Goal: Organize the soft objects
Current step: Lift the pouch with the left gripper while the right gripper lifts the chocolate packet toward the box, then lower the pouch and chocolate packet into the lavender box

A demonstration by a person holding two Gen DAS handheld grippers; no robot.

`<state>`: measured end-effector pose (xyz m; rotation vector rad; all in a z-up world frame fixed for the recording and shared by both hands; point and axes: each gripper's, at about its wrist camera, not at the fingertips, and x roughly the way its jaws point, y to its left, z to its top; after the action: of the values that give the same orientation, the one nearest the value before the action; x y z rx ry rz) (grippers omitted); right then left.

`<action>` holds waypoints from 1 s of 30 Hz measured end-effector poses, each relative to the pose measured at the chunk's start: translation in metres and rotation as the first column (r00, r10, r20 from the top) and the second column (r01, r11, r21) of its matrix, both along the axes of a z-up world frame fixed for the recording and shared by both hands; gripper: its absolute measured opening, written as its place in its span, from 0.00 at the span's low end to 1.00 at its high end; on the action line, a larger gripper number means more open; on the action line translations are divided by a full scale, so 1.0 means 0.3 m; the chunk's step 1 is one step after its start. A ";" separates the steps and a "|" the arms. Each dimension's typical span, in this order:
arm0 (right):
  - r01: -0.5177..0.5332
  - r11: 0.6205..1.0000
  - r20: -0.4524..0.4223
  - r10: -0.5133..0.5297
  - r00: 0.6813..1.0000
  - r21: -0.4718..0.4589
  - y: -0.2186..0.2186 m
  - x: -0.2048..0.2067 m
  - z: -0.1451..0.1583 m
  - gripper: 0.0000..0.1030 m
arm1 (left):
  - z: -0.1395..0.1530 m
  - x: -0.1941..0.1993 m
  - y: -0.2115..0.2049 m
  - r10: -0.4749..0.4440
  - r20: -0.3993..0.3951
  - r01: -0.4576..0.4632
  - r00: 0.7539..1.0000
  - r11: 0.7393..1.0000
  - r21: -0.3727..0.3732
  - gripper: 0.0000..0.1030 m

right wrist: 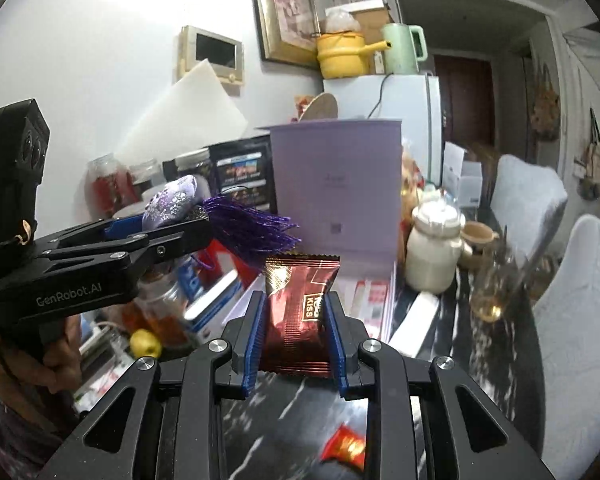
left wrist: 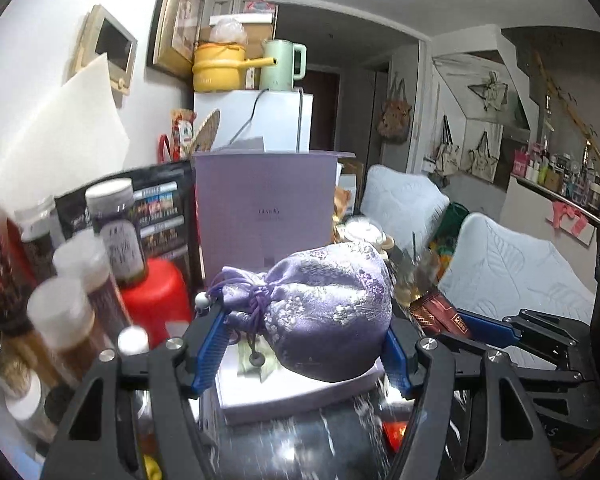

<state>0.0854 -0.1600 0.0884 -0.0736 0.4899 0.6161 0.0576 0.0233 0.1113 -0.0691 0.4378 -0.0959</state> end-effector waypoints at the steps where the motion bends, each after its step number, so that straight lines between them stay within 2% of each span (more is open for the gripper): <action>1: -0.002 1.000 0.023 0.002 1.000 -0.001 0.000 0.011 0.005 0.28 | 0.005 0.018 0.001 0.005 0.007 -0.005 1.000 1.000 0.004 0.64; 8: -0.019 1.000 0.061 0.018 0.998 0.014 0.026 0.171 0.025 0.28 | 0.016 0.161 0.020 0.041 0.039 -0.042 0.998 0.999 0.003 0.64; 15: -0.021 1.000 0.070 0.020 0.997 0.015 0.057 0.332 0.025 0.28 | 0.002 0.292 0.053 0.057 0.045 -0.056 0.997 0.998 -0.024 0.64; 19: -0.014 1.000 0.077 0.014 0.997 0.003 0.074 0.407 0.025 0.28 | -0.022 0.360 0.063 0.087 0.046 -0.086 0.995 0.996 -0.012 0.64; 27: -0.006 1.000 0.054 0.006 0.999 -0.001 0.110 0.557 -0.013 0.28 | -0.123 0.489 0.112 0.146 -0.015 -0.146 0.989 0.988 -0.052 0.64; 30: -0.005 1.000 0.039 0.005 0.999 -0.007 0.122 0.600 -0.033 0.28 | -0.165 0.542 0.121 0.158 -0.049 -0.159 0.986 0.987 -0.030 0.64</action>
<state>0.2655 -0.1234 0.0783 -0.0935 0.4548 0.6168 0.2201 0.0596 0.0618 -0.1390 0.4755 0.0551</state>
